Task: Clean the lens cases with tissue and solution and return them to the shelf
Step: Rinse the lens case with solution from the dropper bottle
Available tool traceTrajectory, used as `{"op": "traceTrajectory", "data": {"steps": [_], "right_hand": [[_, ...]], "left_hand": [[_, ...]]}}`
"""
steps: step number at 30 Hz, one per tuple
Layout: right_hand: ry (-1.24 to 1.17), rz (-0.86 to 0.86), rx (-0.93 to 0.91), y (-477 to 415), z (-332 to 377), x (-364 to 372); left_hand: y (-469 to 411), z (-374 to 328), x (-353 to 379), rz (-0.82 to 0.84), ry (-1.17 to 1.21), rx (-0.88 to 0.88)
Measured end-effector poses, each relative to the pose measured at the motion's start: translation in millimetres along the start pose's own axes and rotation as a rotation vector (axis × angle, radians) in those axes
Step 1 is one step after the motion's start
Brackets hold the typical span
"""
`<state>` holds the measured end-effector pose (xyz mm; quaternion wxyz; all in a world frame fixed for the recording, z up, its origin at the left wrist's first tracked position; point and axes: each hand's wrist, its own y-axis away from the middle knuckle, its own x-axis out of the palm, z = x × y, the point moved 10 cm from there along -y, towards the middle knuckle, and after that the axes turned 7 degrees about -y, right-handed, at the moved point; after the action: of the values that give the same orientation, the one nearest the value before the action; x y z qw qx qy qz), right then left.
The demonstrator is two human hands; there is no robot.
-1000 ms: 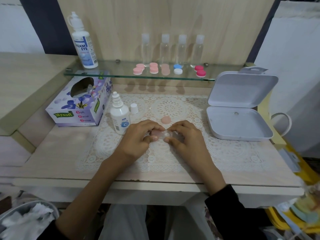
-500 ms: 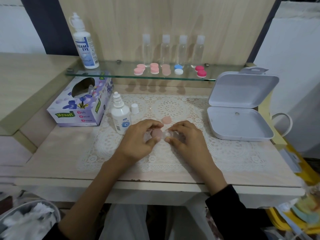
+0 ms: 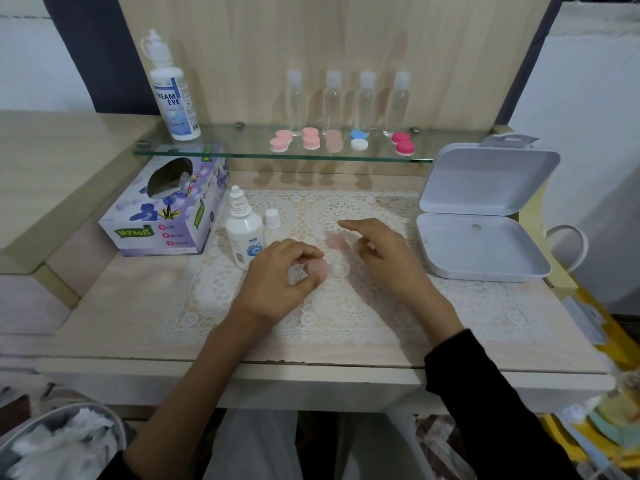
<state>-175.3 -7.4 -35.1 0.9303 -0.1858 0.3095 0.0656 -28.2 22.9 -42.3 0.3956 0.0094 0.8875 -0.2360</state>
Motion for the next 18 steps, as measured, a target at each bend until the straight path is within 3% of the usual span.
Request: {"op": "traceTrajectory", "data": {"steps": [5, 18], "right_hand": [[0.278, 0.083, -0.095, -13.4, 0.9, 16.8], [0.004, 0.060, -0.098, -0.7, 4.5, 3.6]], "left_hand": [[0.6, 0.9, 0.5, 0.010, 0.002, -0.009], [0.1, 1.8, 2.2, 0.024, -0.014, -0.009]]}}
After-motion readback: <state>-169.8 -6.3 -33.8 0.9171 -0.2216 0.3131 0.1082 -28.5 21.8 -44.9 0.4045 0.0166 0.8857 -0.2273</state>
